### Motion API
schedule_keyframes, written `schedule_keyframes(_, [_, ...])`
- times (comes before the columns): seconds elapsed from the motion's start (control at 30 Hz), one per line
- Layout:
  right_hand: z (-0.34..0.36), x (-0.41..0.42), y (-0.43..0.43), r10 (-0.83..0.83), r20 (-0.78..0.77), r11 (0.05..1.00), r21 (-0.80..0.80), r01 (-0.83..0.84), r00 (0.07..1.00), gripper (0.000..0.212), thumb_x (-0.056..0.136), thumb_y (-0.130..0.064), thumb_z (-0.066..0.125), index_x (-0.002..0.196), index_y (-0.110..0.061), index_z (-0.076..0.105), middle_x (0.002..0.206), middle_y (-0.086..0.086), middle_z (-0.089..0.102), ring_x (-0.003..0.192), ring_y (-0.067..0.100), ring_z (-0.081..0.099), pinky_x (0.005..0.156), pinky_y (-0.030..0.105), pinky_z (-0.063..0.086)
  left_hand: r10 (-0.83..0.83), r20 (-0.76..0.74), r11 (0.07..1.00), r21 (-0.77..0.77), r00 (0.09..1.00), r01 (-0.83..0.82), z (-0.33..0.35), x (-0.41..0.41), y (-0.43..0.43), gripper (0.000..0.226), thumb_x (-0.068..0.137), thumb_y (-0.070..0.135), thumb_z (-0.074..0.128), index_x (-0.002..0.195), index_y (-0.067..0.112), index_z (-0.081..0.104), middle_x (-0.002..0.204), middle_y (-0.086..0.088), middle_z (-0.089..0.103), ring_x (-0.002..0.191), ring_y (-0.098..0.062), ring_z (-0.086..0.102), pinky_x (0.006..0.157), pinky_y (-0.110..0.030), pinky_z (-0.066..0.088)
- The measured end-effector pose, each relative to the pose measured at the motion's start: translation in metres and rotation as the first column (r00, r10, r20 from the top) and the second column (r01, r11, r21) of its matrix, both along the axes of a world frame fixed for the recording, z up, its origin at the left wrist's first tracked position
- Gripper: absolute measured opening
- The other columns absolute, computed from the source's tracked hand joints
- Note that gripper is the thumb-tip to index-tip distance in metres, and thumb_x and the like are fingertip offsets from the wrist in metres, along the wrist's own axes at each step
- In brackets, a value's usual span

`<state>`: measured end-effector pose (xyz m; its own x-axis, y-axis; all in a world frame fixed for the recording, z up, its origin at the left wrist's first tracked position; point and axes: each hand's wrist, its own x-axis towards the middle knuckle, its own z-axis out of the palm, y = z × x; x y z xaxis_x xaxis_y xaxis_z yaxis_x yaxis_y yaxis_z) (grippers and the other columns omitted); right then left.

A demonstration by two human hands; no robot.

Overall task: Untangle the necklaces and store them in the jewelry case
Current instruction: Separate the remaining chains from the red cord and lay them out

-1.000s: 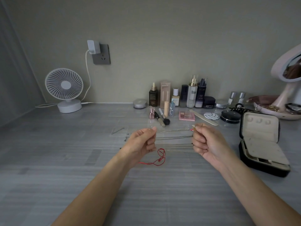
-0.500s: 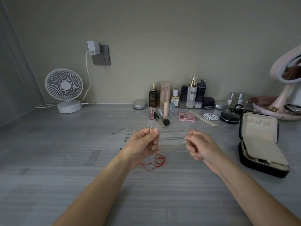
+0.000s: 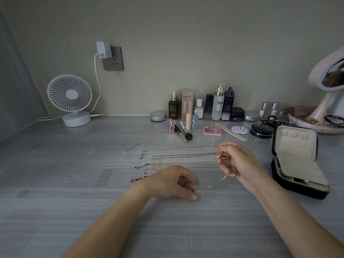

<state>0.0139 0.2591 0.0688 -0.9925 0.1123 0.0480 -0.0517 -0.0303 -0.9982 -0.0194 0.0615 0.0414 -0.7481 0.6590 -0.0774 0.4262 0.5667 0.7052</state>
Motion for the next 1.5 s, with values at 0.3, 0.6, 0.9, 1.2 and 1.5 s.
schedule_keyframes(0.3, [0.004,0.004,0.001,-0.031,-0.004,0.994,0.102,0.031,1.000,0.017,0.089,-0.005,0.046,0.073,-0.009,0.050,0.067,0.010,0.070,0.032,0.011,0.039,0.034,0.016,0.019,0.147,0.089,0.969,0.186,0.985,-0.162,-0.001,-0.010,-0.003,0.004,0.081,0.016,0.069,0.079,0.012,0.067,0.075,-0.004,0.067,0.063,-0.004,0.057,0.067,-0.019,0.048])
schedule_keyframes(0.6, [-0.022,-0.001,-0.017,0.111,0.007,0.822,0.561,-0.095,0.994,0.027,0.084,-0.005,0.051,0.068,-0.022,0.065,0.057,-0.003,0.054,0.051,0.005,0.044,0.049,0.017,0.034,0.135,0.253,0.892,0.389,0.958,-0.229,0.003,-0.010,-0.003,0.017,0.089,0.015,0.058,0.074,0.016,0.066,0.067,0.000,0.063,0.056,-0.004,0.055,0.059,-0.014,0.045])
schedule_keyframes(0.9, [-0.038,-0.004,-0.026,0.173,-0.097,0.706,0.706,-0.055,0.980,0.010,0.077,-0.027,0.071,0.068,-0.023,0.070,0.064,0.001,0.066,0.052,0.002,0.046,0.058,0.025,0.041,0.176,0.276,0.864,0.417,0.945,-0.283,0.005,-0.009,-0.003,0.015,0.090,0.012,0.057,0.077,0.012,0.065,0.052,0.009,0.058,0.049,-0.004,0.052,0.053,-0.014,0.043])
schedule_keyframes(1.2, [-0.037,-0.003,-0.024,0.147,-0.129,0.733,0.680,-0.020,0.981,0.010,0.077,-0.029,0.069,0.070,-0.022,0.069,0.069,0.007,0.068,0.057,0.013,0.054,0.061,0.031,0.047,0.208,0.349,0.856,0.387,0.914,-0.343,0.007,-0.005,0.000,0.018,0.093,0.014,0.052,0.078,0.013,0.062,0.053,0.005,0.037,0.040,-0.005,0.033,0.042,-0.020,0.038])
schedule_keyframes(1.5, [-0.040,-0.004,-0.030,0.131,-0.168,0.764,0.645,0.009,0.977,0.005,0.079,-0.019,0.069,0.078,-0.017,0.074,0.069,0.009,0.069,0.058,0.011,0.052,0.059,0.029,0.045,0.272,0.343,0.858,0.337,0.899,-0.388,0.010,-0.003,0.000,0.017,0.093,0.017,0.053,0.078,0.015,0.061,0.039,0.014,0.034,0.034,-0.002,0.023,0.035,-0.015,0.017])
